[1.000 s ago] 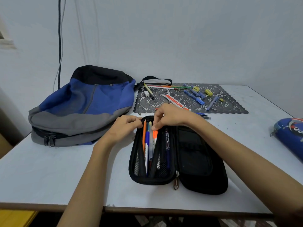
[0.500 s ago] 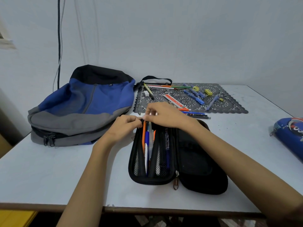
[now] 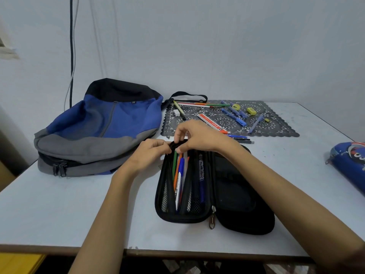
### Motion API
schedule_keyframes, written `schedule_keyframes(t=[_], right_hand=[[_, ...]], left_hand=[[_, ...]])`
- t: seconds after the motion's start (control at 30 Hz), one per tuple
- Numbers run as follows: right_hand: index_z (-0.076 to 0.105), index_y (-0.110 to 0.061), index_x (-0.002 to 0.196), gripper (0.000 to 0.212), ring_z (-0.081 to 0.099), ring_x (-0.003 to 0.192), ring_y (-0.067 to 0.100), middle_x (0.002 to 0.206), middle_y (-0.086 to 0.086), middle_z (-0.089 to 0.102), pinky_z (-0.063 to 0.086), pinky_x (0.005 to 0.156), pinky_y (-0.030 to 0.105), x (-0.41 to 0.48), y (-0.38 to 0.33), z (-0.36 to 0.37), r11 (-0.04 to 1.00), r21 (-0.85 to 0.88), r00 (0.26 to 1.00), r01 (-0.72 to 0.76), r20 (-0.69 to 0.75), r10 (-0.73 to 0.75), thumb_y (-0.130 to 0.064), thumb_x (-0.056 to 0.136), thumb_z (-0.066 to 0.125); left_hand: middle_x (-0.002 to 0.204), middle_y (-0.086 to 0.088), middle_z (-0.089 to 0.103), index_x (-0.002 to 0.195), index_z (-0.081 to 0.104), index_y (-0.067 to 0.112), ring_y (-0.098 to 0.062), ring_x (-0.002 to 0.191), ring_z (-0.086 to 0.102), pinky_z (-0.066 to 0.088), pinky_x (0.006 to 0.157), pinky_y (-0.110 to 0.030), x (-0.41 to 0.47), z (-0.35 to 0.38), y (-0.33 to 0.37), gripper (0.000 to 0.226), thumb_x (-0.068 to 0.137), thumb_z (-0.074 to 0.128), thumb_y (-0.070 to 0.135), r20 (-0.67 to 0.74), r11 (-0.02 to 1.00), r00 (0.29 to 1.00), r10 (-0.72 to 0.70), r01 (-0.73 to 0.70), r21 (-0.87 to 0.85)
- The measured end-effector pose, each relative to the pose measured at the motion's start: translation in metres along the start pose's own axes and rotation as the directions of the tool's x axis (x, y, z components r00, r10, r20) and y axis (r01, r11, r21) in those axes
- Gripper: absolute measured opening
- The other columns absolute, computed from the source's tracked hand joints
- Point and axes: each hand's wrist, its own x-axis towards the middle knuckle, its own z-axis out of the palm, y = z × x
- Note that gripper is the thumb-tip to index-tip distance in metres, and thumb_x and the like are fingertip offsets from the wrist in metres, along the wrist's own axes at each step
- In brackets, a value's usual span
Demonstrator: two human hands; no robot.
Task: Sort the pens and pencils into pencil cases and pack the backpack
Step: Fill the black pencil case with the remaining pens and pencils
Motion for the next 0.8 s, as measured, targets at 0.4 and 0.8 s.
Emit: schedule_keyframes(t=[0.4,0.8], right_hand=[[0.075,-0.014,0.089,0.017,0.057,0.059,-0.006,0.069,-0.01,0.067,0.044,0.063,0.016,-0.0041,-0.0031,-0.0007,0.999,0.04,0.987,-0.004,0.161,-0.002,-0.015,0.074,0.082],[0.077,-0.013,0.099,0.023,0.061,0.078,0.005,0.088,-0.003,0.072,0.044,0.069,0.013,-0.002,-0.0004,-0.006,0.989,-0.145,0.996,0.042,0.083,-0.03,-0.021,0.078,0.079]], left_hand=[[0.089,-0.02,0.066,0.067,0.069,0.01,-0.012,0.081,0.053,0.041,0.081,-0.033,-0.0026,0.0009,0.004,0.037,0.057,0.06,0.045,0.009,1.0,1.0,-0.005,0.005,-0.017],[0.062,0.013,0.058,0.063,0.066,0.016,0.0,0.065,0.049,0.038,0.069,-0.022,-0.0036,0.0019,0.0064,0.016,0.068,0.058,0.029,0.001,1.0,1.0,-0.008,0.008,-0.01]])
